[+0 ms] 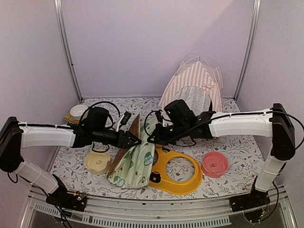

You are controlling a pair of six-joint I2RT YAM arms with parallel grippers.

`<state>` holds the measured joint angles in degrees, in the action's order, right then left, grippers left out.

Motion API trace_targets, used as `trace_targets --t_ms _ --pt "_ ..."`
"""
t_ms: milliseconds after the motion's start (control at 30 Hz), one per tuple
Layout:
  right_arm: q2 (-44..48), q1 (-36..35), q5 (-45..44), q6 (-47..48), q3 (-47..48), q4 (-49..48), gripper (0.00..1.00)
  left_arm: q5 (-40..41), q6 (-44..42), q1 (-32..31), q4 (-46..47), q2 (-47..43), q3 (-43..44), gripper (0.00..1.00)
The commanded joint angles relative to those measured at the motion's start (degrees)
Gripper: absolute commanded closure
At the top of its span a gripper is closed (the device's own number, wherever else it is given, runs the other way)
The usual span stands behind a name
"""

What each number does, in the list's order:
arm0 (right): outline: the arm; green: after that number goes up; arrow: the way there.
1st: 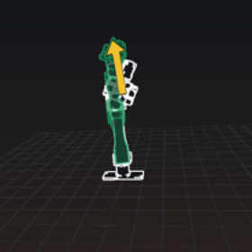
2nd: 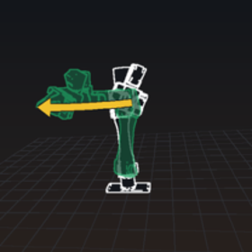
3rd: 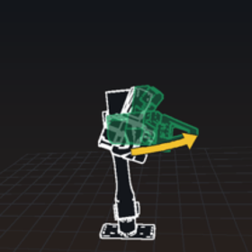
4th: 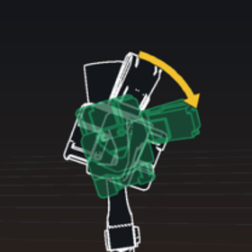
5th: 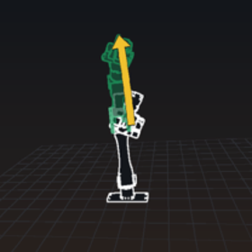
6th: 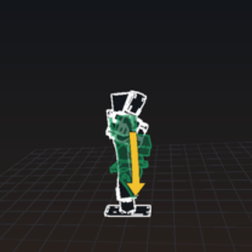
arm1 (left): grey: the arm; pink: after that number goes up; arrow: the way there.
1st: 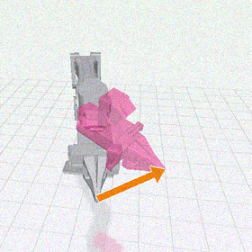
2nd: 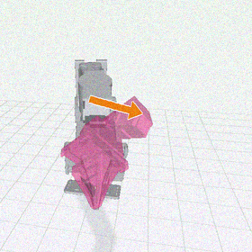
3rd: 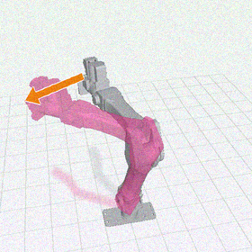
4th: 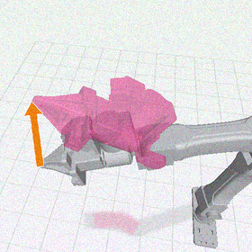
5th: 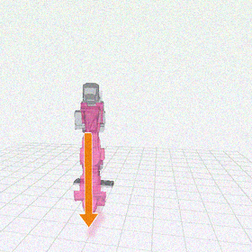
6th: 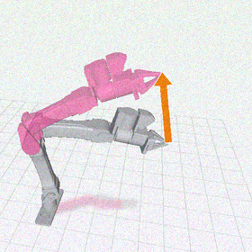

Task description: Set up the pet tent

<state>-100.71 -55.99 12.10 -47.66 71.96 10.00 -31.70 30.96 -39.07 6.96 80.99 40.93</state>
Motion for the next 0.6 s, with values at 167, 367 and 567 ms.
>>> trace_targets --t_ms 167,367,567 --pt "-0.23 -0.97 -7.75 1.23 4.34 4.26 1.0 16.75 -6.33 -1.59 -20.32 -0.64 6.19 0.48" --pt "1.36 -1.19 -10.55 2.71 5.38 8.62 1.0 23.36 -8.15 -1.92 -26.16 -0.53 8.36 0.5" --pt "1.43 -1.67 -9.38 3.02 6.52 10.06 1.0 22.37 -9.94 -4.1 -25.05 0.03 10.62 0.94"
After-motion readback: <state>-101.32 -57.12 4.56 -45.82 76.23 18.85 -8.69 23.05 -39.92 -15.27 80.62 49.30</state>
